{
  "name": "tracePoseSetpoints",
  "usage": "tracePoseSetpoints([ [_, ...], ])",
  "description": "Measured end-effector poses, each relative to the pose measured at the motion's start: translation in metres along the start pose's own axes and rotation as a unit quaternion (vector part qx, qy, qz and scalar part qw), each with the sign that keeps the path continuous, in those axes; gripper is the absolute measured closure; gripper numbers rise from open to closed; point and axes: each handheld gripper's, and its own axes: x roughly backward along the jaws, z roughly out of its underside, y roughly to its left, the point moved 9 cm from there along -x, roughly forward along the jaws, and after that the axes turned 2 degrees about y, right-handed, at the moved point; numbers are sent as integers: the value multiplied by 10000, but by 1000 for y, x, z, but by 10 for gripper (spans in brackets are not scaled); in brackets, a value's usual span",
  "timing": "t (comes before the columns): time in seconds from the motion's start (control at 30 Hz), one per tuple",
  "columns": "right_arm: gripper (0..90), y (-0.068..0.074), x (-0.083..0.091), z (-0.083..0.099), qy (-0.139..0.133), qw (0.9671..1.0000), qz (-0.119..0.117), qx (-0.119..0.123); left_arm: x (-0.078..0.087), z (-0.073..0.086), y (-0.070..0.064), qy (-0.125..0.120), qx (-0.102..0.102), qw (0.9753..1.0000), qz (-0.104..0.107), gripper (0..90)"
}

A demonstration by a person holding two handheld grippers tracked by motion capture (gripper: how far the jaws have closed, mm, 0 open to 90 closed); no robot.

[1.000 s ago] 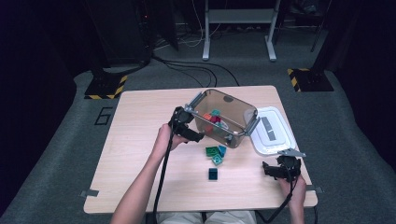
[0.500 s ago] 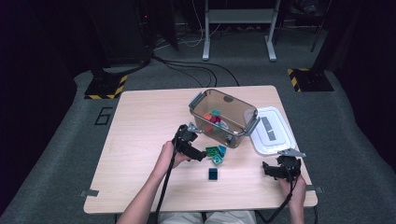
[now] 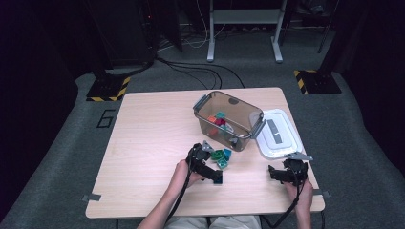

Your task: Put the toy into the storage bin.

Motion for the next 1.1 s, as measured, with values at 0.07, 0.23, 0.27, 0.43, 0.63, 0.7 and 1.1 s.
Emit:
tracePoseSetpoints([
  [0.07, 78, 0, 0, 0, -1, 10000, 0, 3, -7, 3, -5, -5, 55, 9999, -122, 46],
  [0.23, 78, 0, 0, 0, -1, 10000, 0, 3, -17, 12, -10, 133, 95, 9998, -150, 34],
  [0.27, 78, 0, 0, 0, -1, 10000, -1, 2, -19, 14, -10, 149, 113, 9996, -193, 34],
  [0.43, 78, 0, 0, 0, -1, 10000, 0, 2, -23, 23, -4, 162, 124, 9995, -259, 85],
  [0.63, 78, 0, 0, 0, -1, 10000, 0, 1, -21, 26, -3, 40, 57, 9998, -170, 169],
  [0.7, 78, 0, 0, 0, -1, 10000, 1, -2, -19, 27, -5, -5, 25, 9999, -101, 205],
  [1.1, 78, 0, 0, 0, -3, 10000, 17, -21, -15, 29, -13, -125, 9, 9997, 222, 460],
])
